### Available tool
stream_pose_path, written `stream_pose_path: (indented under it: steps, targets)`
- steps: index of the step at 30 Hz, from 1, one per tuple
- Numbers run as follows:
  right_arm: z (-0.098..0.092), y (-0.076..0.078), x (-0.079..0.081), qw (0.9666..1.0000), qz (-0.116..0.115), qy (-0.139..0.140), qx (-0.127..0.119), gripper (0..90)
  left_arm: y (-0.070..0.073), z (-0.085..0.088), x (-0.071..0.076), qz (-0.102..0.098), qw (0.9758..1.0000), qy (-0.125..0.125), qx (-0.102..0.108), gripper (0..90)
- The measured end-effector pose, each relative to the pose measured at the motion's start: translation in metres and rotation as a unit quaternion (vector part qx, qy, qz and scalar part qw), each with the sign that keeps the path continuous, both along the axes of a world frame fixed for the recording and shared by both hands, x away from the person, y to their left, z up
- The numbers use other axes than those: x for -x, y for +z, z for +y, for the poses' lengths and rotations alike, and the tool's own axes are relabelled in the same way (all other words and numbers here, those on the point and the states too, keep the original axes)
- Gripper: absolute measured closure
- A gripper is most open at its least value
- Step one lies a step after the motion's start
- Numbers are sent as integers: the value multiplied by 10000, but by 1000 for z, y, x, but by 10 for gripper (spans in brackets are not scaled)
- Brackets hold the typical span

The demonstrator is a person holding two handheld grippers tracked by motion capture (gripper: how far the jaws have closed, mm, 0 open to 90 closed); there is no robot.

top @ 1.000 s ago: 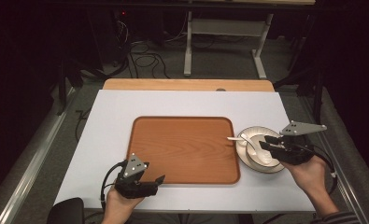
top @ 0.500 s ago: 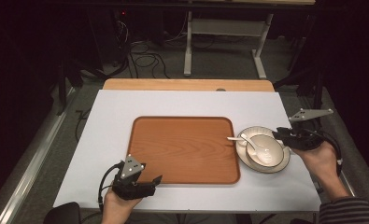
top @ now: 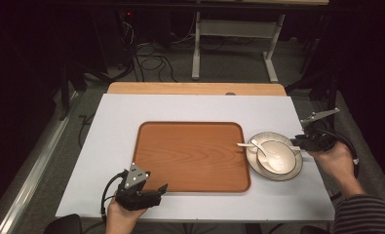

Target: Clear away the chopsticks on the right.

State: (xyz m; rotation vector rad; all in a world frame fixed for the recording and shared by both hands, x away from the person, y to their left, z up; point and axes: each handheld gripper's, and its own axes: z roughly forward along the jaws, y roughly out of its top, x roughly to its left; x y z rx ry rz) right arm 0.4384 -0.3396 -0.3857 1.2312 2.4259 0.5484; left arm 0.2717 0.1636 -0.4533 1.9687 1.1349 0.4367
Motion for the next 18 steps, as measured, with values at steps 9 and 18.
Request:
stream_pose_path:
  steps: [9, 18]
  targets:
    - [-4, -15, -13, 9995, 231, -79, 205, 733, 0, -1, 0, 13, 10000, -43, 9, 289]
    - [-5, -23, -20, 9982, 462, -153, 341, 727, 0, -1, 0, -1, 10000, -21, 2, 289]
